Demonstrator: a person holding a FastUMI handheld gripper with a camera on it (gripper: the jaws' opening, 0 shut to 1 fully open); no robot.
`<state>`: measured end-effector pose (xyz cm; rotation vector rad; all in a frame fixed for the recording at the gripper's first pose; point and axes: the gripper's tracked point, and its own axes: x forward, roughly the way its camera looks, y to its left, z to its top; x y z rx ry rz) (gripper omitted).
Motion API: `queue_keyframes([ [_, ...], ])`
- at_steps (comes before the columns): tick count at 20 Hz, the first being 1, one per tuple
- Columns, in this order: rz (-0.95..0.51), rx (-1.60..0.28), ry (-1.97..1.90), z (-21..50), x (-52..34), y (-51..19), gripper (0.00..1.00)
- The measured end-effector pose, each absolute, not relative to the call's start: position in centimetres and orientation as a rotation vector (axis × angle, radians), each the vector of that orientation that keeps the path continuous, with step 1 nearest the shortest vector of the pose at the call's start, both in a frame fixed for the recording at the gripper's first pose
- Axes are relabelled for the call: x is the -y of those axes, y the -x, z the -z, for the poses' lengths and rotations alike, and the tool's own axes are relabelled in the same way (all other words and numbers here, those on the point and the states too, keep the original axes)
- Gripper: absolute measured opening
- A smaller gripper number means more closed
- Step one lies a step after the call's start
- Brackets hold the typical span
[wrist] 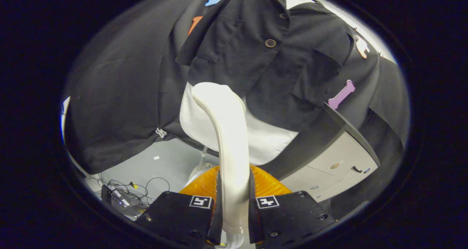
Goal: Iron the clothes twice with a garment steamer, once on the left side and once on the right side.
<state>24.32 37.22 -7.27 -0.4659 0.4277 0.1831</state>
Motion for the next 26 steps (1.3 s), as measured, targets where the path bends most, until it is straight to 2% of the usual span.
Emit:
queue_keyframes([
  [16,-0.068,-0.449,0.311,3.8,-10.9,-10.7,0.31],
  [26,0.004,-0.507,0.189,4.0,-2.7,-4.2,0.31],
])
